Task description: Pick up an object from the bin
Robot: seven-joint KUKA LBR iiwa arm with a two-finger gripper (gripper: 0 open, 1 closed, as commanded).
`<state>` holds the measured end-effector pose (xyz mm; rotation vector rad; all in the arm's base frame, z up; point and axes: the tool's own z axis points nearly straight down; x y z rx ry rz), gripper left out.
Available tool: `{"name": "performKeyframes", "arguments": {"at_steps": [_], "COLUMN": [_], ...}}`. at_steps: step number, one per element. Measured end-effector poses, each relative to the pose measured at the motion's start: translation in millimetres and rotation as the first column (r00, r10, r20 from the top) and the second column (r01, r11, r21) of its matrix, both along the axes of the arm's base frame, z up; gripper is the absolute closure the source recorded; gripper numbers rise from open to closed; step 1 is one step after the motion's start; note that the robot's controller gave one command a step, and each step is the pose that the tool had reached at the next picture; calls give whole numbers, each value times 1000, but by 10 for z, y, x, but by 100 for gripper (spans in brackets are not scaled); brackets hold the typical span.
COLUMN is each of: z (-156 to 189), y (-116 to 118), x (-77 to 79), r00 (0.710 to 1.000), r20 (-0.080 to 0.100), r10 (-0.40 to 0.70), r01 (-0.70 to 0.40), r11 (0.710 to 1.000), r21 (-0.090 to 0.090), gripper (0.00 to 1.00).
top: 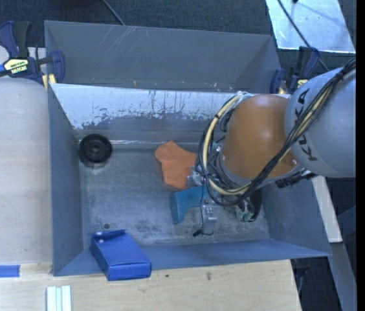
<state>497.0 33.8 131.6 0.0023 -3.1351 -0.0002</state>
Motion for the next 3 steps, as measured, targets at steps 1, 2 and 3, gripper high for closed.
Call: {"name": "performKeyframes", "arguments": {"at_steps": [1,2,3], "z": [42,38,232], "y": [-1,-1,-166], "x": [21,25,138], "r00": [1000,1000,1000], "r20": [8,9,2], "r10": [-1,-2,30], "r01": [1,2,-30], "r11": [1000,1000,1000], "r21": [0,0,0], "gripper": [0,0,0]}}
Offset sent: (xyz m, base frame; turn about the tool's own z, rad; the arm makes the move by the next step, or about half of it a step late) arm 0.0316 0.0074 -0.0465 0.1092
